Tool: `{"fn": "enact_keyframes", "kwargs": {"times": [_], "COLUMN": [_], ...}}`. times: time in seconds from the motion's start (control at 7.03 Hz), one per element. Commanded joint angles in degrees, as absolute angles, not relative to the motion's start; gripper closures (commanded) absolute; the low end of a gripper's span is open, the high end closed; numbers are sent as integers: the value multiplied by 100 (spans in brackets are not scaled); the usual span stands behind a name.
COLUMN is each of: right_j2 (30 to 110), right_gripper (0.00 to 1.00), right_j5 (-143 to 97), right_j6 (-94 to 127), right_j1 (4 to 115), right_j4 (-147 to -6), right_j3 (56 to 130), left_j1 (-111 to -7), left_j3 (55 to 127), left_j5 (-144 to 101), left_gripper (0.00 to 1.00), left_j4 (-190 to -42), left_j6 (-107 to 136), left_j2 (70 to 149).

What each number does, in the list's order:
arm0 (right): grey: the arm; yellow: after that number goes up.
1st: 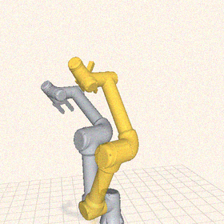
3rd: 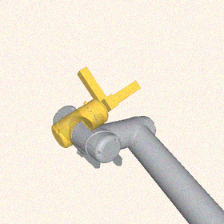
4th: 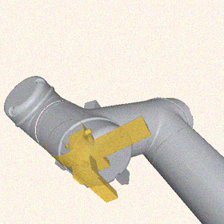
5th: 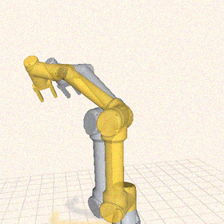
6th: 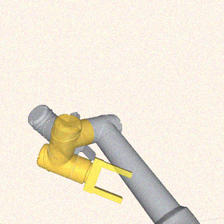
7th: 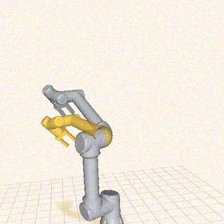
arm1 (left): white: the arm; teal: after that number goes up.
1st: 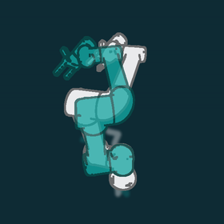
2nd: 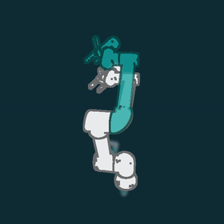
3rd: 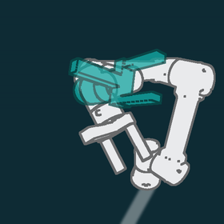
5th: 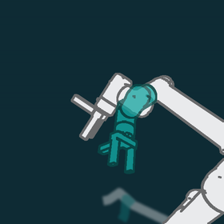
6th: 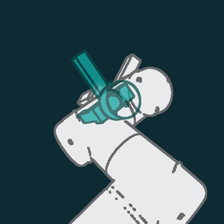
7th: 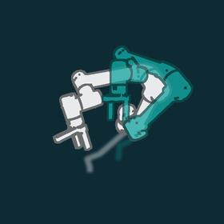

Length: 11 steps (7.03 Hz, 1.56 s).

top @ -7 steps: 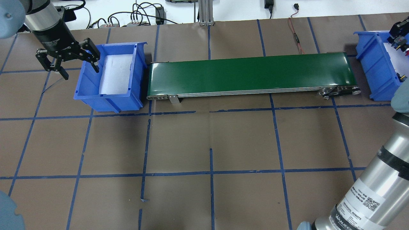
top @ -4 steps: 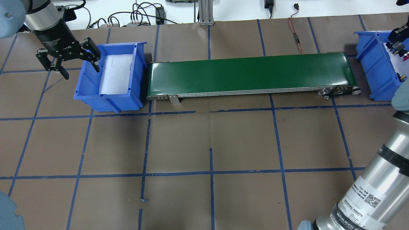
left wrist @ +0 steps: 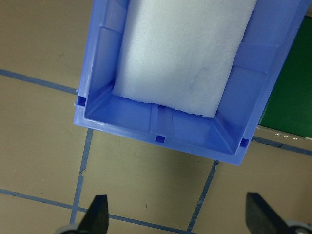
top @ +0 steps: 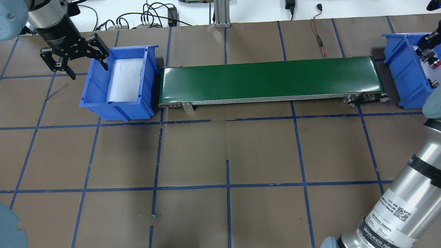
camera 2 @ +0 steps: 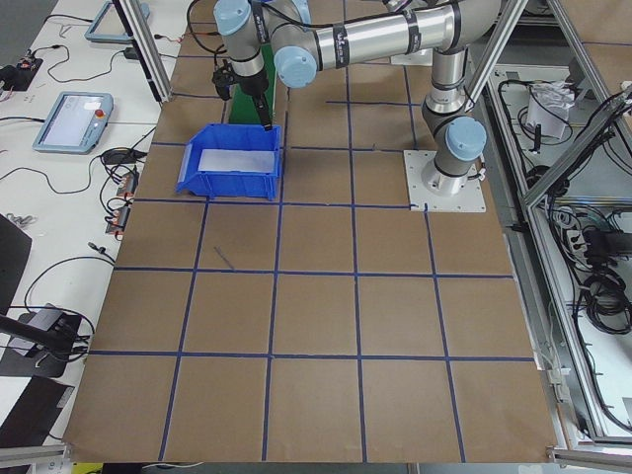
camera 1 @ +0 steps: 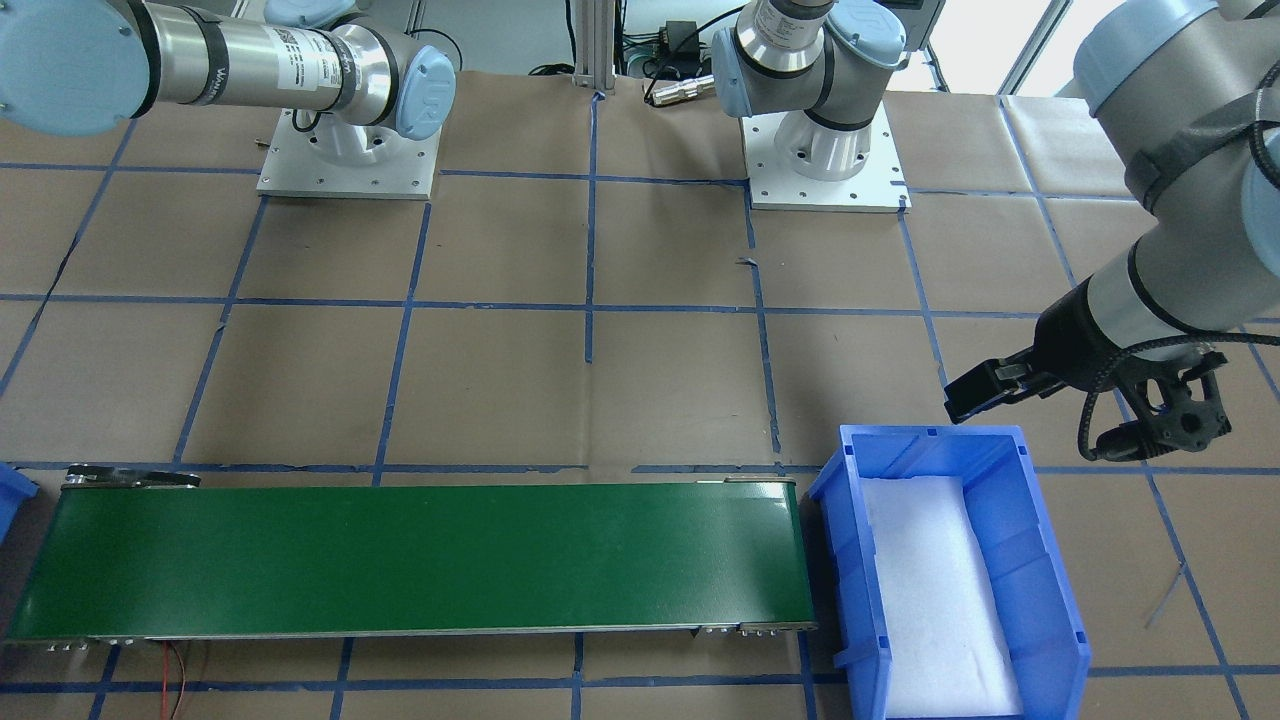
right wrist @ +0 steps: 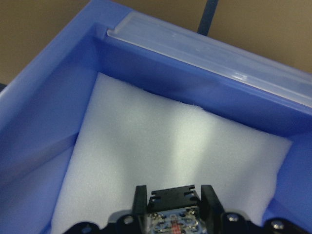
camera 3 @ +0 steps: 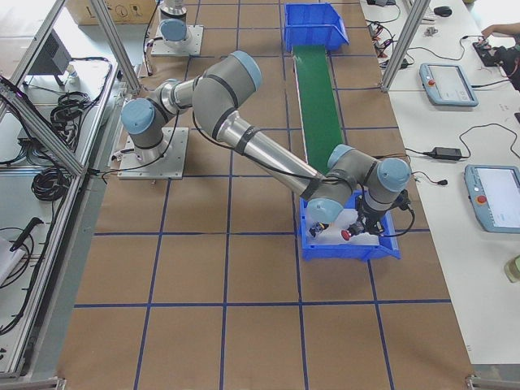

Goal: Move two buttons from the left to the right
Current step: 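Open the right gripper to release the red button and lift away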

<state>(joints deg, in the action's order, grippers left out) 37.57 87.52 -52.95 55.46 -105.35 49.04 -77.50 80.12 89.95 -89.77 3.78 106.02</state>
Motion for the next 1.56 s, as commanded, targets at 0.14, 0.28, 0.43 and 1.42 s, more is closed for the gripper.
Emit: {"fn": "enact_keyframes", "kwargs": {"times": [0.14, 0.28, 0.43, 1.42], "right_j2": [3744, 3744, 3744, 4848], "right_gripper": [90, 69, 37, 36], "right_j5": [8719, 8710, 8710, 8552], "right_j6": [-5291, -5274, -5265, -5282], "right_j1": [5546, 5546, 5546, 5694], "right_j4": [-10538, -10529, -10512, -9670], "right_j3": [4913, 4930, 4931, 4983], "left_j1": [-7752, -7752, -7752, -7691], "left_j3": [8068, 8068, 8068, 8086], "left_j5": [9026, 9026, 9026, 9035], "left_gripper": [0, 0, 0, 0], "left_j4": [-8789, -8789, -8789, -8859], "left_j6": [378, 378, 378, 378], "left_j2": [10608, 10600, 10600, 10591]}}
